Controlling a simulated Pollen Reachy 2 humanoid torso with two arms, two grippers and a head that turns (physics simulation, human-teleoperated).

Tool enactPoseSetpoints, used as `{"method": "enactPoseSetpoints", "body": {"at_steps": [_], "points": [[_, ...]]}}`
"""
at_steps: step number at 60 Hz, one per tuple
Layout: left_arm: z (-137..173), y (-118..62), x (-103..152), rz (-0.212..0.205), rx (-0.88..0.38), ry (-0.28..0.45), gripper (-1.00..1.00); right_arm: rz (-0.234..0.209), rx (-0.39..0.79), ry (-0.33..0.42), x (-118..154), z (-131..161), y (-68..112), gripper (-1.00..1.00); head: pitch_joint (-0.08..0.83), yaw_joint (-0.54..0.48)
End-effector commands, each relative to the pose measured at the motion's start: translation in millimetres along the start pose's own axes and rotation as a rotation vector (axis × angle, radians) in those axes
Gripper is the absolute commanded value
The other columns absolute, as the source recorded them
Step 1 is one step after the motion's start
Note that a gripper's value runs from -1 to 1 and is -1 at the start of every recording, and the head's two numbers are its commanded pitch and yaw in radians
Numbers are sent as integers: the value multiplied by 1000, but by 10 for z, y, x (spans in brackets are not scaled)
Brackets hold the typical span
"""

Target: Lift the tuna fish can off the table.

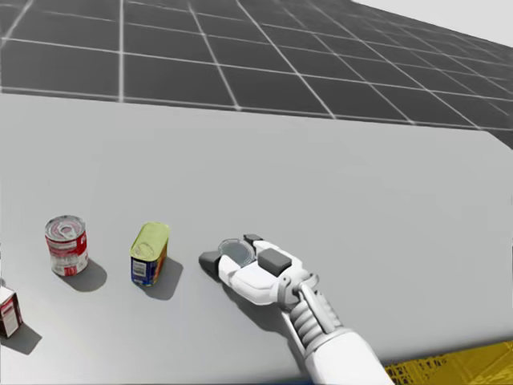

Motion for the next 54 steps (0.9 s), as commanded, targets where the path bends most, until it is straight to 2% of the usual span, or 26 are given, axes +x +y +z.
{"method": "enactPoseSetpoints", "body": {"at_steps": [1, 9, 19, 27, 36, 46, 54], "points": [[1, -9, -7, -3, -1, 1, -1000, -15, -14, 46, -146, 15, -21, 1000, 433, -360], [1, -9, -7, -2, -1, 1, -1000, -10, -14, 43, -152, 16, -15, 1000, 343, -361], [-3, -9, -5, -1, 4, -3, -1000, -20, -13, 11, -30, 84, 13, 1000, 327, -360], [8, -5, -7, -2, 5, 0, -1000, -10, -8, -65, 312, 217, 52, 1000, 323, -359], [11, 2, 0, -2, 6, 1, -1000, 9, -36, -191, 898, 398, 75, 1000, 318, -365], [11, 12, 11, -3, 7, -2, -1000, 32, -62, -326, 1426, 697, 64, 1000, 312, -364], [9, 13, 13, -4, 9, -2, -1000, 67, -105, -506, 1900, 1072, 68, 1000, 310, -366]]}}
